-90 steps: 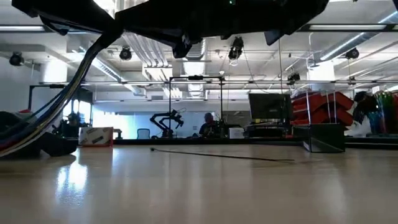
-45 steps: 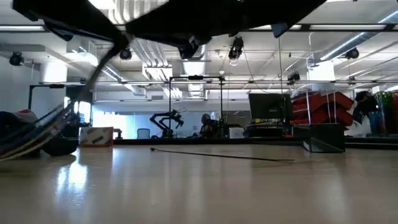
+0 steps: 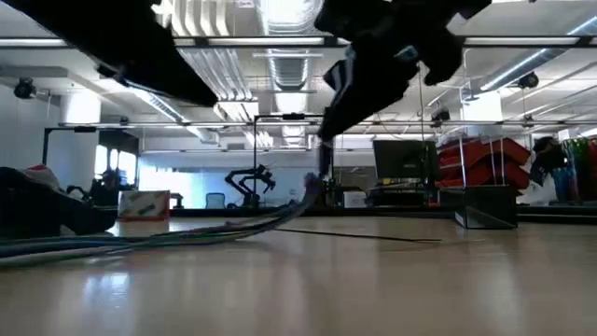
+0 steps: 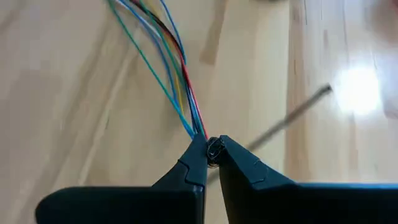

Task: Ziptie cables
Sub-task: Wrap the zip tie around the cable bundle

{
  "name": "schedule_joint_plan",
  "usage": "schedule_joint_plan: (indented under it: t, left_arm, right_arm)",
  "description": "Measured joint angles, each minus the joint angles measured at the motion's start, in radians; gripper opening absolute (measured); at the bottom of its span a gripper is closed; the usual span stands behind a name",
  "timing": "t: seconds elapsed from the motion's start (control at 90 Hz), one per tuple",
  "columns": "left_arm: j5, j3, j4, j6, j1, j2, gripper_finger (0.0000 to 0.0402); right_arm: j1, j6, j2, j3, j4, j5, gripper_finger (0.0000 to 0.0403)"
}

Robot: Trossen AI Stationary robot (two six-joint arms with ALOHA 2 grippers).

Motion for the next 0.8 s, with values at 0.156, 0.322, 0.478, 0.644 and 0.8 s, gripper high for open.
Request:
schedule_joint_plan:
  t: [0.156,0.322,0.478,0.644,0.8]
  left_arm:
    - [0.033,-0.087,0.185,0.128,0.127,0.023,0.0055]
    - [0.132,-0.182,0.544,0.316,0.258,0.059,0.0044]
    - [0.28,-0.232,0.788,0.421,0.359,0.126,0.0036]
    - [0.368,-0.227,0.828,0.464,0.396,0.192,0.0028]
    - [0.431,-0.217,0.826,0.468,0.397,0.273,0.0023]
  right_arm:
    - [-0.001,-0.035,-0.066,-0.001,-0.134,0.002,0.0008]
    - [-0.002,-0.083,-0.125,-0.003,-0.226,0.001,0.0008]
    - [-0.003,-0.08,-0.2,-0.003,-0.296,-0.001,0.0008]
    - [-0.005,-0.078,-0.289,-0.013,-0.307,0.0,0.0009]
    - [-0.005,-0.074,-0.339,-0.017,-0.317,0.002,0.0009]
